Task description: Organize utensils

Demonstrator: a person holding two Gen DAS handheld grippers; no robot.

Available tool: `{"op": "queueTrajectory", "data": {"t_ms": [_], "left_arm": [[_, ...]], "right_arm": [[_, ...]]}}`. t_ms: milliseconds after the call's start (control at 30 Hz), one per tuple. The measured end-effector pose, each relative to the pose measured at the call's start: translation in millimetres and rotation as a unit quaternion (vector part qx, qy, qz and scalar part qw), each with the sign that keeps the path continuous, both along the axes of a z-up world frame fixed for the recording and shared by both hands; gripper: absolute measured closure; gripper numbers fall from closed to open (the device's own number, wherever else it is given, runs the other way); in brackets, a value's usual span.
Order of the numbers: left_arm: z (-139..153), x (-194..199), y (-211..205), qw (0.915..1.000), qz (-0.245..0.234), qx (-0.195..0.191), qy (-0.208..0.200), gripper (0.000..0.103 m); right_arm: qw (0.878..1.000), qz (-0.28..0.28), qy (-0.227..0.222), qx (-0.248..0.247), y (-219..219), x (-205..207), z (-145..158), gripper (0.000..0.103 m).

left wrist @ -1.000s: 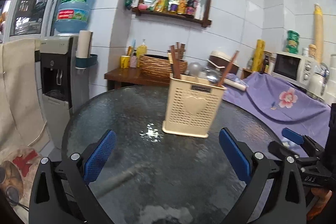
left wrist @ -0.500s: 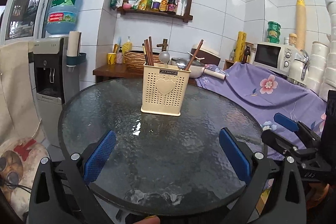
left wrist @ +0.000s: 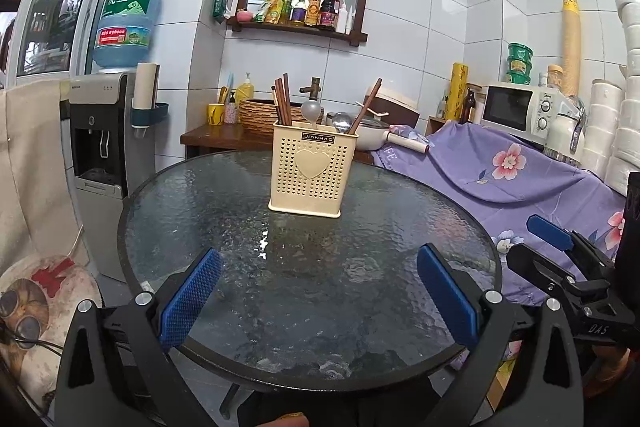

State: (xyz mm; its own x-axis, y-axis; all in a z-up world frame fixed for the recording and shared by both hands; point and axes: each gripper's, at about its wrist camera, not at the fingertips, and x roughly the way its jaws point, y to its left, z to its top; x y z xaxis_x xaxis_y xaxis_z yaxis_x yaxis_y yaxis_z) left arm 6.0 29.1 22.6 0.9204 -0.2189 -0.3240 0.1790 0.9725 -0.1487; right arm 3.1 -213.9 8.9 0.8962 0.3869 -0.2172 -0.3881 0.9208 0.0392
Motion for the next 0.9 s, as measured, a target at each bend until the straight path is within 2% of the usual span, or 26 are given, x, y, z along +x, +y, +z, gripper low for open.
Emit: {"op": "queueTrajectory", "data": {"t_ms": [900], "left_arm": [[0.0, -1.3, 4.5, 0.9999, 0.011, -0.004, 0.001, 0.006]], "right_arm": [[1.000, 0.002, 0.007, -0.001, 3.1, 3.0, 2.3, 0.006]]}}
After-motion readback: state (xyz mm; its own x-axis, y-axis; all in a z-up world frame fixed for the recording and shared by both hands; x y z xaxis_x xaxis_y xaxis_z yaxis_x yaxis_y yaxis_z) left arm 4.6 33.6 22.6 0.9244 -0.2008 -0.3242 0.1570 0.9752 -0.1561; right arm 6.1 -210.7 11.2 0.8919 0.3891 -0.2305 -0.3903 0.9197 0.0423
